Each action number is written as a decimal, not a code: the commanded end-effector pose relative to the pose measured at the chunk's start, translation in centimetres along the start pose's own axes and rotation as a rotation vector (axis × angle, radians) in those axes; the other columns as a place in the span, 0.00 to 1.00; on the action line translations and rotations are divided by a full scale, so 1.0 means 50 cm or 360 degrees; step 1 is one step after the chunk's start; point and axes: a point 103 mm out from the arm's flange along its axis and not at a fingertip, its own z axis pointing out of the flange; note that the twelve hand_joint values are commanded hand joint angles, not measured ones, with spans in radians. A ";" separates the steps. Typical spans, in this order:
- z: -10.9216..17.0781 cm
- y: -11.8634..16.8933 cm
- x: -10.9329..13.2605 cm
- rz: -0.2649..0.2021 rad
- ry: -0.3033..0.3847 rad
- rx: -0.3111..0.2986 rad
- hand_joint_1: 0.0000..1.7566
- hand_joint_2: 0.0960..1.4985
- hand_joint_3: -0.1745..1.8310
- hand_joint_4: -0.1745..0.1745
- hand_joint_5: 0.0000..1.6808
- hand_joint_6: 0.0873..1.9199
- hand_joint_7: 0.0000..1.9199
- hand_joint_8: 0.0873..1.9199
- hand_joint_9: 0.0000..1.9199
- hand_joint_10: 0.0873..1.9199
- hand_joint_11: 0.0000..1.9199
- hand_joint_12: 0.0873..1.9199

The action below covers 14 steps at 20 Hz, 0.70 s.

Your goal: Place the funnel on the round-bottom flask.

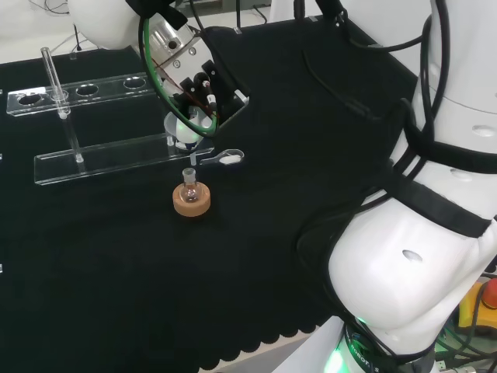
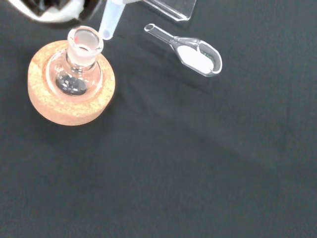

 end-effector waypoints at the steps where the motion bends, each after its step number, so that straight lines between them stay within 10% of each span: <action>1: -0.013 0.009 0.018 -0.0007 -0.0013 -0.0010 0.48 0.40 0.46 0.54 0.36 0.25 0.32 0.26 0.53 0.17 0.33 0.63; 14: 0.005 0.028 0.016 -0.0031 -0.0009 0.0022 0.48 0.40 0.46 0.54 0.36 0.25 0.32 0.26 0.53 0.17 0.33 0.63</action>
